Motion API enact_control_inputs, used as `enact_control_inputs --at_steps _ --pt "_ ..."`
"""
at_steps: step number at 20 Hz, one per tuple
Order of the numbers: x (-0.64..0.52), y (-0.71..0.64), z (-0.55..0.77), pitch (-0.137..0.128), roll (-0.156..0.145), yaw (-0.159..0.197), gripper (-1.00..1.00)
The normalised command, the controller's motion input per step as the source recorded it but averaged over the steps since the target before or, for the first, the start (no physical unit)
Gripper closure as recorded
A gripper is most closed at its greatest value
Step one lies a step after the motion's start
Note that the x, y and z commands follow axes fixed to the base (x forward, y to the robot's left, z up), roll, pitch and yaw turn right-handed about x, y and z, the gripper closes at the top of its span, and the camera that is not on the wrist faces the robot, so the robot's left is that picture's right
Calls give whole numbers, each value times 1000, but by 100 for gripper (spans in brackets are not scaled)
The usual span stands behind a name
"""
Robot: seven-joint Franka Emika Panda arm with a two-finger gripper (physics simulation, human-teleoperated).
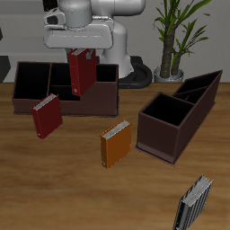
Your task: Place the left red book into the back desk caddy's left compartment
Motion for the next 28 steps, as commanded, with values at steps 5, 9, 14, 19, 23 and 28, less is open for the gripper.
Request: enact_control_inputs --at_steps 5,9,14,19,23,28 --pt "-425 -359 -99 -11 -39 28 100" --pt "-336 -308 -56 4 -25 21 100" --pt "-287 -396 9 -16 -31 29 100" --pt "-294 -498 18 -13 -21 -20 100" --pt "-317 -409 -1 -31 7 43 100" --pt "-285 -464 -110 4 -47 -12 100"
